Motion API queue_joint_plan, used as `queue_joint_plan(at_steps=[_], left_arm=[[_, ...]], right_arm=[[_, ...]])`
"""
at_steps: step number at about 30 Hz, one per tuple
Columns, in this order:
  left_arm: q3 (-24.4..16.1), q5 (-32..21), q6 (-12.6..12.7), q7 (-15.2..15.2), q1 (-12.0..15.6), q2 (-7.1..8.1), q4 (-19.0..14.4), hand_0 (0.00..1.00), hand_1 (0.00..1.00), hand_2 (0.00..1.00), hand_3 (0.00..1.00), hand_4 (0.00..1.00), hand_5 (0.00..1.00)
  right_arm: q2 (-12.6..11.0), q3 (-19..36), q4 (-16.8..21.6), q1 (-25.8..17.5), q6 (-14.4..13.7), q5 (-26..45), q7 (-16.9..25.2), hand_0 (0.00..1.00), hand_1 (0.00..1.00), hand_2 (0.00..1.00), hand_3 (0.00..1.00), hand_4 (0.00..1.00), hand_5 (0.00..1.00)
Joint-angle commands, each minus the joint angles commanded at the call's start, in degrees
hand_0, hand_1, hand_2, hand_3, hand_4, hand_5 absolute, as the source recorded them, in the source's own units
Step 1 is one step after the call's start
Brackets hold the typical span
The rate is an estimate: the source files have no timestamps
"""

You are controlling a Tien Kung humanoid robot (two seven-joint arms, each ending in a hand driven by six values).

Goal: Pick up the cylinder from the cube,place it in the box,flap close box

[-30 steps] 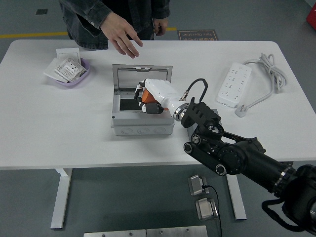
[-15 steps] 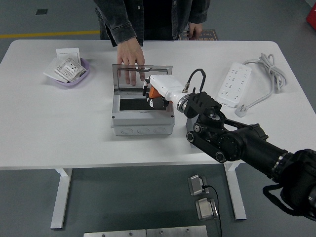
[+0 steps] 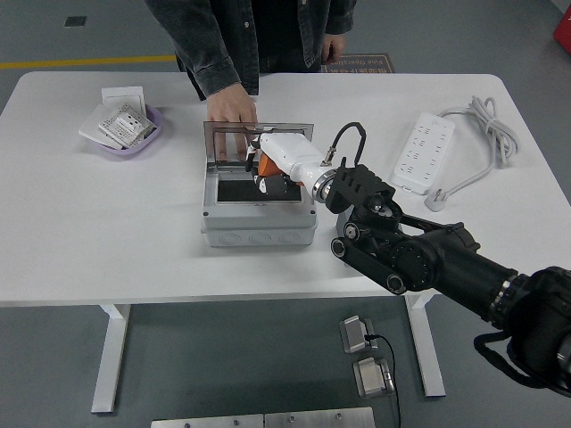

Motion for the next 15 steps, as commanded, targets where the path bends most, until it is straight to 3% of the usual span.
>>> queue_joint_plan(at_steps=[15], left_arm=[[-0.32, 0.38, 0.07, 0.11, -0.22, 0.14, 0.00, 0.639, 0.673, 0.655, 0.669, 0.752, 0.308]], right_arm=[[0.00, -1.52, 0.02, -0.20, -0.85, 0.75, -0.09, 0.049, 0.093, 0.302, 0.248, 0.047, 0.002]])
